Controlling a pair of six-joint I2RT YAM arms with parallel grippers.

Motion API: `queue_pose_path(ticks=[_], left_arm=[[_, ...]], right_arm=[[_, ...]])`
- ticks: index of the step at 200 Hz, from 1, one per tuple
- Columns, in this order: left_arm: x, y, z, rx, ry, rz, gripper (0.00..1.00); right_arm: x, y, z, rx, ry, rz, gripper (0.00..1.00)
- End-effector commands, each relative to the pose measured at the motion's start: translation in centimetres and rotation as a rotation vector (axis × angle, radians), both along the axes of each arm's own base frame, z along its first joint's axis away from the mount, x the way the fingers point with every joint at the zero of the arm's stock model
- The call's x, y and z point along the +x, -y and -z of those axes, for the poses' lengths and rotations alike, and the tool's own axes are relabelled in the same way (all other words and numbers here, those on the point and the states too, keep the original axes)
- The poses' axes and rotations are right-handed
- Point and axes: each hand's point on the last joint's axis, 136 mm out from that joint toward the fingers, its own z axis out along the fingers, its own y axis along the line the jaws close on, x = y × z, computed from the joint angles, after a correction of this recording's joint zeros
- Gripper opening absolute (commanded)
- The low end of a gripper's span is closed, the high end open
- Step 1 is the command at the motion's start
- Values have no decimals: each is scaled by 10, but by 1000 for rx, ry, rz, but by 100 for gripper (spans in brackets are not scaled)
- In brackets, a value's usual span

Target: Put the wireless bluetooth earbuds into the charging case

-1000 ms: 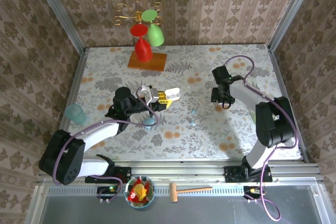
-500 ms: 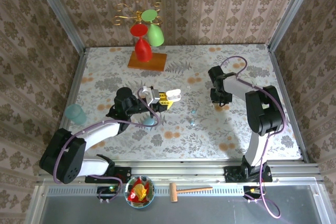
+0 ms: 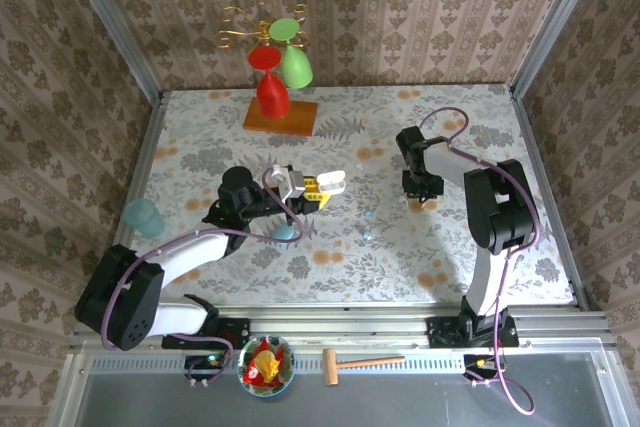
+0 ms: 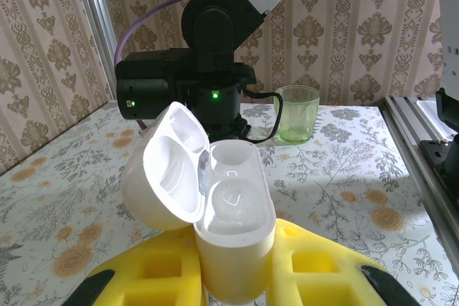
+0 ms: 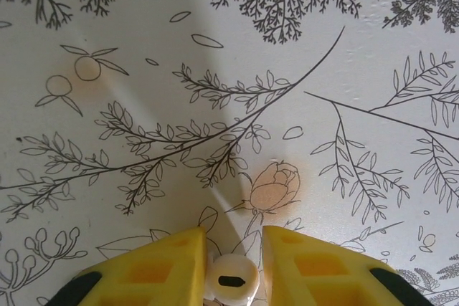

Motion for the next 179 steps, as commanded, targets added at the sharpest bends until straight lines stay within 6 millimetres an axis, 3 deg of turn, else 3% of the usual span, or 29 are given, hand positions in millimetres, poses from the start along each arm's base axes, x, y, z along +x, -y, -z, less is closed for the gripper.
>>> queue_pose_path(ticks=[1, 20, 73, 128, 160, 179], left_arm=[[-5, 2, -6, -8, 30, 30, 8], [-5, 2, -6, -6, 30, 29, 8], [-3, 4, -4, -2, 31, 32, 8], [-6, 3, -6, -6, 34, 31, 8], [-5, 4, -5, -5, 34, 30, 8], [-6, 4, -4, -4, 31, 32, 8]], right_arm=[[-13, 4, 5, -14, -74, -12, 29], [-15, -1, 3, 25, -66, -17, 34], [-19, -43, 7, 255, -49, -112, 38], [-14, -19, -13, 116, -4, -96, 48], [-8, -25, -21, 155, 43, -77, 50], [-6, -18, -18, 151, 52, -20, 52]])
